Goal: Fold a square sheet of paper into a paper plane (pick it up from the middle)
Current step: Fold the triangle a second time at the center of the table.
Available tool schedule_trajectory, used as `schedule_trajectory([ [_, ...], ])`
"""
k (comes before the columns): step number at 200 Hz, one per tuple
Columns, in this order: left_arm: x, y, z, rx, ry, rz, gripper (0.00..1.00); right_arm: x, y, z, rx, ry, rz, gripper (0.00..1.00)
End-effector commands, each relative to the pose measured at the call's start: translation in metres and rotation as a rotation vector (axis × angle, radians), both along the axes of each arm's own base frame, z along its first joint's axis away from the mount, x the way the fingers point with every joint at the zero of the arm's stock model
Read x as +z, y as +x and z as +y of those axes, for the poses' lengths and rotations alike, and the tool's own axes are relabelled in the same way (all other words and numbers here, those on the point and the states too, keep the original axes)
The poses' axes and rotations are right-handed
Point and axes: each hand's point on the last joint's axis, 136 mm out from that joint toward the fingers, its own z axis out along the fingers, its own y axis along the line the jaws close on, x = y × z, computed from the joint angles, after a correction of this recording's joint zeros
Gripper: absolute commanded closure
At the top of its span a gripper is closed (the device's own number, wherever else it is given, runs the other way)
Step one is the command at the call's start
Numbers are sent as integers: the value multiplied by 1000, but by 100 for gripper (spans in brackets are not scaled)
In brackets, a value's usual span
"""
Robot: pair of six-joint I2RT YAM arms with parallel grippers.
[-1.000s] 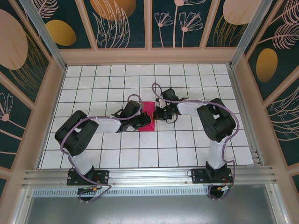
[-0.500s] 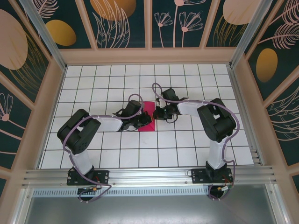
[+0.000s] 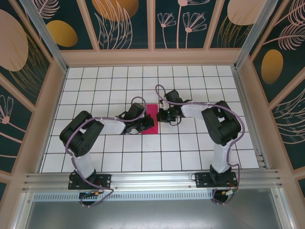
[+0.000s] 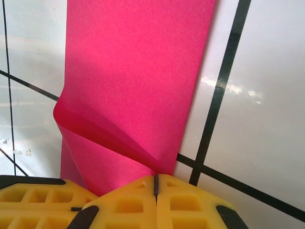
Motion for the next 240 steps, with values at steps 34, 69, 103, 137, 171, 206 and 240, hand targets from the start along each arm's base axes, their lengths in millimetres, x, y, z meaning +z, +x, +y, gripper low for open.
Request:
schedule_trajectory([
  [34, -2, 3, -1, -10, 17, -8, 95, 12, 8, -1, -9, 2, -41, 100],
  [69, -4, 2, 0, -9, 24, 1, 95, 9, 8, -1, -6, 1, -35, 100],
  [103, -10, 1, 2, -1, 37, 16, 95, 8, 7, 0, -3, 2, -29, 100],
  [137, -13, 0, 3, 5, 45, 27, 95, 6, 7, 0, -3, -2, -24, 100],
  [171, -16, -1, 5, 10, 50, 39, 95, 5, 7, 0, -2, -4, -25, 100],
  [206, -19, -2, 8, 31, 64, 57, 96, 9, 10, 2, -3, 0, -32, 100],
  [240, -24, -4, 16, 75, 87, 84, 97, 34, 19, 5, -28, 27, -73, 93],
])
